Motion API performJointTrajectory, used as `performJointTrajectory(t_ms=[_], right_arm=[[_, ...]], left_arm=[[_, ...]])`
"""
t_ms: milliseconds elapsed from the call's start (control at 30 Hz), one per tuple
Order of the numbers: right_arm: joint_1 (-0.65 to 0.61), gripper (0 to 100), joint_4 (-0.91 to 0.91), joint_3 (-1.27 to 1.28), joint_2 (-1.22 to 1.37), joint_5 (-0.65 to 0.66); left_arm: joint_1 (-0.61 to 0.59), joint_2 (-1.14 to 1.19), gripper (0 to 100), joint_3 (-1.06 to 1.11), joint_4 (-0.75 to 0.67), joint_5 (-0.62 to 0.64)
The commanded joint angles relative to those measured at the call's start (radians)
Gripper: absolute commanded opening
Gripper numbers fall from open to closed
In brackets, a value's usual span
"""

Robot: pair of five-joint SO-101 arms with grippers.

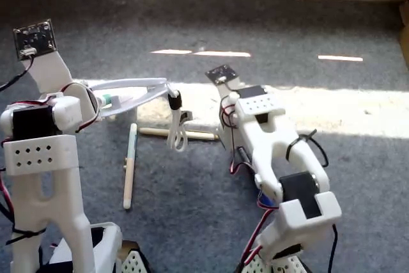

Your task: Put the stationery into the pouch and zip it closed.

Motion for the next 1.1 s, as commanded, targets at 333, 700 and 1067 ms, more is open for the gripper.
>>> performJointTrajectory(t_ms=[333,700,1067], right_arm=[[-0.004,1.9,0.004,-0.050,0.079,-0.008],[0.008,1.5,0.013,-0.044,0.074,-0.014],[0.025,1.5,0.196,-0.044,-0.128,-0.014]], left_arm=[[-0.021,-0.002,1,0.002,-0.008,0.003],[-0.021,-0.002,1,0.004,-0.006,0.003],[-0.021,-0.010,1,0.041,-0.051,0.003]])
